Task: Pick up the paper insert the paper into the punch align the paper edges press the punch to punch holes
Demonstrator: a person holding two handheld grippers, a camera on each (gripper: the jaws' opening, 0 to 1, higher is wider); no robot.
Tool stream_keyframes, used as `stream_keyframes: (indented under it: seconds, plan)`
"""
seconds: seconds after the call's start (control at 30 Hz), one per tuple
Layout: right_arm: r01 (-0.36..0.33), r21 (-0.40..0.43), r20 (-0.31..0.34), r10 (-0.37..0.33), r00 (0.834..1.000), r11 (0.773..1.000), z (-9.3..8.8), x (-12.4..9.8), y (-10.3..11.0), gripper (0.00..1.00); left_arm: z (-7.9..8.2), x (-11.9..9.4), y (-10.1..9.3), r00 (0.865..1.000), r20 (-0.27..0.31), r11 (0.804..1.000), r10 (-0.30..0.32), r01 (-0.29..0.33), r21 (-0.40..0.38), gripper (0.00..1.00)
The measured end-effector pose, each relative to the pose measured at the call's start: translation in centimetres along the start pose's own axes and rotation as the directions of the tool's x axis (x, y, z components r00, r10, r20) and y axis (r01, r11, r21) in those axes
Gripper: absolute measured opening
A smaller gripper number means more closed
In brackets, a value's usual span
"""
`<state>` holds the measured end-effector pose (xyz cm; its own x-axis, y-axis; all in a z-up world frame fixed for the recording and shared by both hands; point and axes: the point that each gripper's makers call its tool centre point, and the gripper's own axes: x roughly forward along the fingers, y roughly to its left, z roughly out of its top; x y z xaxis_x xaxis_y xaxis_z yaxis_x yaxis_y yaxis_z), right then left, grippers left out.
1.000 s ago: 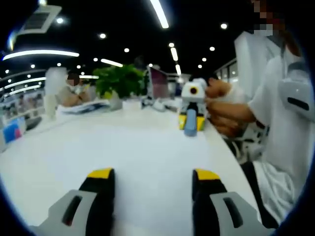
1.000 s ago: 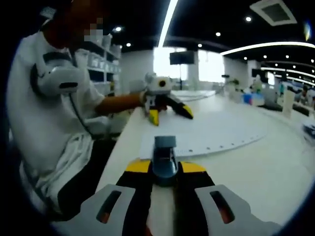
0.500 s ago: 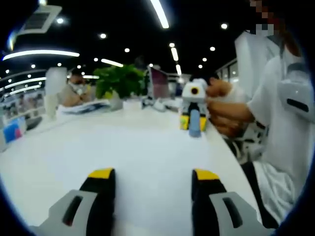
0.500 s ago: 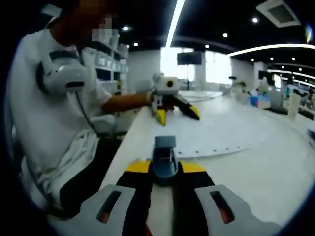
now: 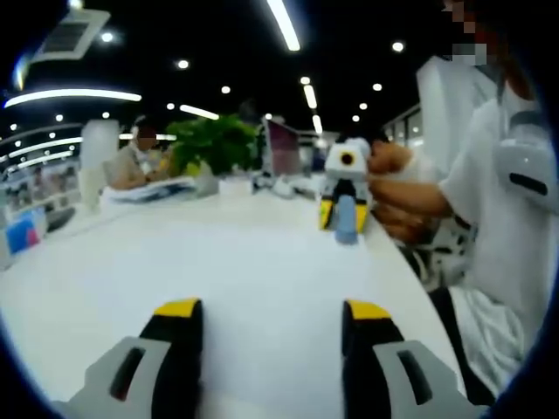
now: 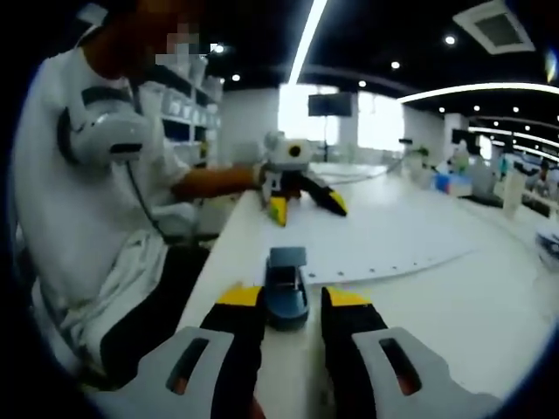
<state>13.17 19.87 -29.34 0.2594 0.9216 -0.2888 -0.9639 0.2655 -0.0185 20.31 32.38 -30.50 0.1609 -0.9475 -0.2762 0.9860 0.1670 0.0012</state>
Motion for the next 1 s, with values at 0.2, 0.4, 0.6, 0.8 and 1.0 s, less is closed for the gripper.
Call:
stream_keyframes:
  seconds: [0.2, 0.4, 0.6, 0.8, 1.0]
  plan:
    - [0.178, 0.055, 0.019, -0.179, 0.984, 0.983, 1.5, -2.4, -1.2, 0.39, 1.2, 0.0, -0.5, 0.999, 0.043, 1.000, -0.010, 0.011, -0.021, 0.67]
    - [0.426, 0.063, -0.006, -0.426, 0.904, 0.903, 2.7, -4.9, -1.4, 0.39, 4.8, 0.7, -1.2, 0.988, 0.155, 0.998, 0.005, 0.004, -0.058, 0.67]
    - [0.623, 0.191, -0.005, -0.634, 0.774, 0.759, 3.1, -7.3, -1.5, 0.39, 7.3, 5.8, -6.0, 0.978, 0.156, 0.990, -0.138, 0.137, 0.021, 0.66]
    - [0.679, 0.377, -0.053, -0.717, 0.695, 0.630, 2.2, -9.0, -1.2, 0.38, 7.9, 9.7, -8.0, 0.969, 0.121, 0.976, -0.217, 0.212, 0.051, 0.65]
    - [0.742, 0.388, -0.127, -0.765, 0.631, 0.547, 0.8, -10.1, -1.2, 0.43, 7.3, 12.7, -8.3, 0.971, 0.079, 0.973, -0.224, 0.218, 0.073, 0.63]
